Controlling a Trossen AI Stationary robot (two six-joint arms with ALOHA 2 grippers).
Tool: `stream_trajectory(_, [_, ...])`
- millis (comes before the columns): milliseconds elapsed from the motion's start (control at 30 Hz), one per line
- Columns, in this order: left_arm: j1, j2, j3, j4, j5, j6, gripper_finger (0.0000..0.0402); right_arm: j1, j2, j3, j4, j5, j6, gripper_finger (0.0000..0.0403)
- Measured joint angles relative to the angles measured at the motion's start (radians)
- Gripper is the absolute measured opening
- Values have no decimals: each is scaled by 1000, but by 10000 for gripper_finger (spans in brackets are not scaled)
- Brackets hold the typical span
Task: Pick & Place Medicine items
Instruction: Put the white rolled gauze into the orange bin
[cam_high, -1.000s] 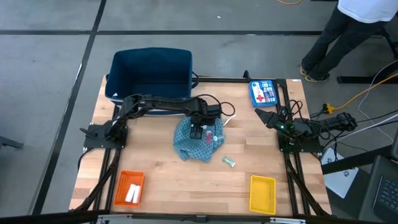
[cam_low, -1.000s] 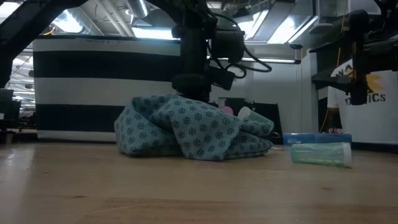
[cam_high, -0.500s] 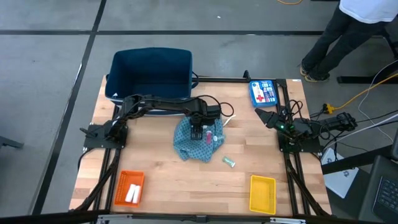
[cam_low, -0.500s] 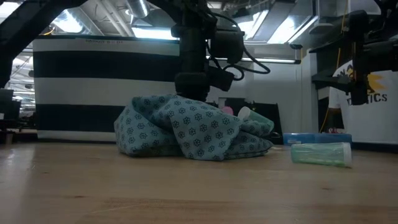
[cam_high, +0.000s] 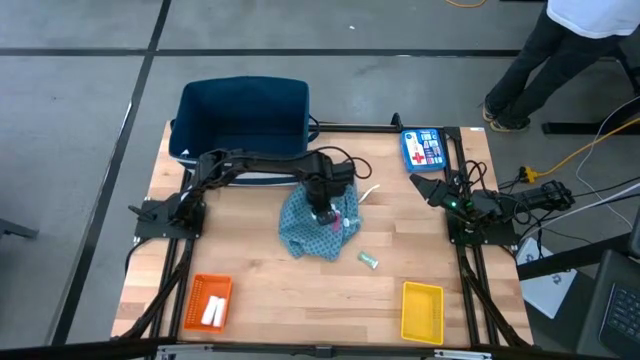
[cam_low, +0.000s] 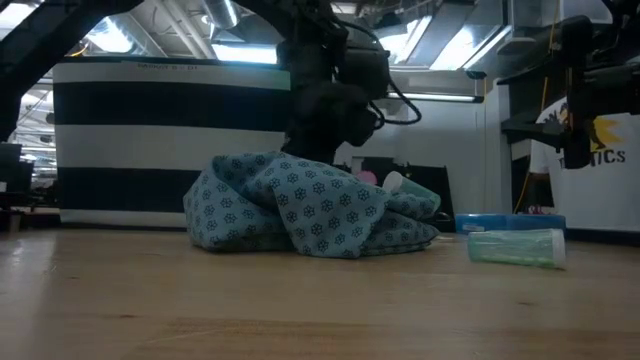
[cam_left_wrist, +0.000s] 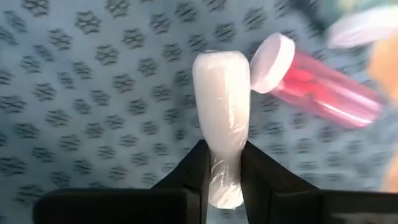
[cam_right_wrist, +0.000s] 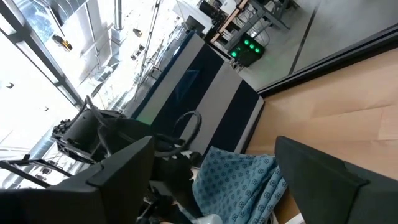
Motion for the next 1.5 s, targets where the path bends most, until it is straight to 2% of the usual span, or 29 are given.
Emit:
stream_trajectory(233, [-1, 0, 136, -4, 1, -136, 55, 0, 0, 0, 0, -20, -19, 334])
stream_trajectory(367, [-9, 0, 256, -85, -5, -216, 55, 0, 0, 0, 0, -30, -19, 334])
stream_trajectory(500, [-47, -25, 367, -193, -63, -313, 55, 0, 0, 0, 4, -62, -20, 334])
stream_trajectory(600, [-92, -85, 395, -229, -128, -421, 55, 0, 0, 0, 4, -83, -23, 334])
stream_trajectory(800, [-223, -215, 396, -294, -307, -694, 55, 1, 0, 0, 5, -87, -27, 334])
stream_trajectory(1000, [-426, -281, 396, -489, -510, -1004, 55, 1, 0, 0, 8, -111, -11, 334])
stream_trajectory(1133, [-567, -312, 344, -488, -613, -1187, 64, 1, 0, 0, 8, -102, -10, 334])
stream_trajectory(1267, [-706, -325, 265, -486, -672, -1391, 69, 1, 0, 0, 7, -75, 13, 334])
stream_trajectory(1500, [-962, -325, 54, -474, -665, -1834, 70, 1, 0, 0, 4, -36, 40, 334])
